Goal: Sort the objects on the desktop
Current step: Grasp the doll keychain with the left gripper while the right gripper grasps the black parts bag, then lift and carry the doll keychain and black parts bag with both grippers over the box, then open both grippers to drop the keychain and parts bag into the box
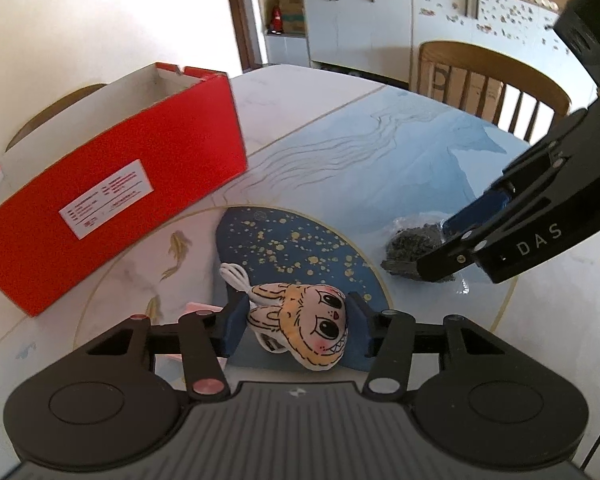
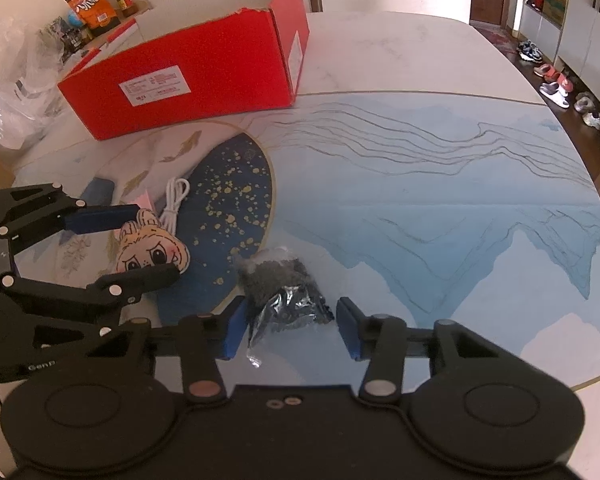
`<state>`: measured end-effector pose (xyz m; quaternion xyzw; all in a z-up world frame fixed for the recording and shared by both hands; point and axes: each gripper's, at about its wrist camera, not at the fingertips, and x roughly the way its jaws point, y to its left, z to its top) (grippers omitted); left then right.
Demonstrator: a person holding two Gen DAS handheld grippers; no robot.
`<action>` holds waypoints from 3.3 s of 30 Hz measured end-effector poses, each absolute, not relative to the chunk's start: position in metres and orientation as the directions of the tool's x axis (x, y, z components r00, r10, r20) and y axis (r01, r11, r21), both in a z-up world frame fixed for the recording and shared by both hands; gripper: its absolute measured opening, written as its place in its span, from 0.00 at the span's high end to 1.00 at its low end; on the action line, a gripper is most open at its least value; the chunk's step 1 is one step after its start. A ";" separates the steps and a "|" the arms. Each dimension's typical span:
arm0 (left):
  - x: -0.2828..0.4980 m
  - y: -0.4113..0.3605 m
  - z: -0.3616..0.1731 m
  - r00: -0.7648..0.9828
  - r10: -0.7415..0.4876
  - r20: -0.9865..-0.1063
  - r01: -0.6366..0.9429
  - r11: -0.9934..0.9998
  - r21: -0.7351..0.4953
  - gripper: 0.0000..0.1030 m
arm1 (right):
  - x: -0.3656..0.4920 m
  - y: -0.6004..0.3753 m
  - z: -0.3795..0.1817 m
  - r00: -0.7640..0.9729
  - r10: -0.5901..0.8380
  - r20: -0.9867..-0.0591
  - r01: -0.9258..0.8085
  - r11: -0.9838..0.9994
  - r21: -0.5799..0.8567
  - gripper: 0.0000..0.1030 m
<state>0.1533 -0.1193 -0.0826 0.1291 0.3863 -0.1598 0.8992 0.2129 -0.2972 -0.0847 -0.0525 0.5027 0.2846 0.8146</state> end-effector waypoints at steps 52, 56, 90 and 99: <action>0.282 0.005 0.037 0.757 0.018 -0.653 0.019 0.999 0.050 0.50 | 0.351 -0.180 0.035 0.343 0.625 -0.701 -0.721 0.654 0.231 0.68; 0.302 0.015 0.031 0.733 0.017 -0.680 0.010 0.999 0.036 0.50 | 0.361 -0.167 0.030 0.351 0.609 -0.711 -0.718 0.663 0.213 0.68; 0.371 0.029 -0.040 0.525 0.067 -0.849 -0.003 0.997 0.077 0.49 | 0.387 -0.110 -0.030 0.372 0.421 -0.827 -0.722 0.691 0.027 0.66; 0.371 0.027 -0.041 0.515 0.060 -0.855 -0.016 0.998 0.060 0.42 | 0.386 -0.115 -0.029 0.366 0.438 -0.821 -0.724 0.689 0.044 0.53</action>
